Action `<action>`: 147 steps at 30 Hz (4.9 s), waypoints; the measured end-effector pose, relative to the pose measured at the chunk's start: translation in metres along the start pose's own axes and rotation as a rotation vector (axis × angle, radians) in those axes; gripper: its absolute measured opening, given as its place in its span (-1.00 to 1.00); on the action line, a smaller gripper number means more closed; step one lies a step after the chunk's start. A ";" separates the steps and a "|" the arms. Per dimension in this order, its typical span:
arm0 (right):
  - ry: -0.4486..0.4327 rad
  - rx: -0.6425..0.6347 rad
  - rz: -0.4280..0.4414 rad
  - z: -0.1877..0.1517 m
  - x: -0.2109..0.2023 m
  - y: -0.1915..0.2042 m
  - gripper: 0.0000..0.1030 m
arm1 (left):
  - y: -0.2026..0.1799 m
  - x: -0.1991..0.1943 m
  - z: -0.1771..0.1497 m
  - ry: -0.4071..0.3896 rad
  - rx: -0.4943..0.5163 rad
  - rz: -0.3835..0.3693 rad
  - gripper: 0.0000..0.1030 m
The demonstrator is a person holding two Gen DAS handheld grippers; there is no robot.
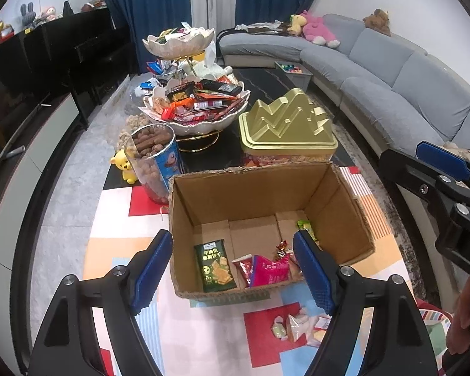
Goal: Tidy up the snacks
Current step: 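Withdraw both open tools from the box toward the remaining snacks, then grasp the white wrapped pastry with the left tool while the right tool lowers onto the cheese cake packet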
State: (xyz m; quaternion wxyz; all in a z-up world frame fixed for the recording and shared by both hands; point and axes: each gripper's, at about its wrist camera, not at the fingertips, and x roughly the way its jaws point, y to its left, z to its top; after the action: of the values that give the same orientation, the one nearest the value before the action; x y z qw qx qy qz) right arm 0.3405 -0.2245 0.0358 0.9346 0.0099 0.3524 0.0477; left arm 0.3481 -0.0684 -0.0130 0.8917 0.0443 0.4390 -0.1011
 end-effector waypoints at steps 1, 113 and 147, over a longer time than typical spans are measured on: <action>-0.003 0.001 -0.002 -0.001 -0.003 -0.001 0.33 | -0.001 -0.002 -0.001 -0.003 0.002 -0.001 0.53; 0.273 0.132 -0.099 -0.261 0.074 0.011 0.20 | -0.063 0.127 -0.146 0.266 0.118 -0.336 -0.30; 0.200 0.161 -0.110 -0.244 0.043 -0.010 -0.35 | -0.064 0.080 -0.142 0.168 0.119 -0.270 -0.56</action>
State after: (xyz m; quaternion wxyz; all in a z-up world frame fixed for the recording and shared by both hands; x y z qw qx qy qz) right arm 0.2123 -0.2340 -0.1763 0.8921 0.0606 0.4466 -0.0311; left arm 0.2719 -0.1186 -0.1626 0.8260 0.0459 0.5071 -0.2419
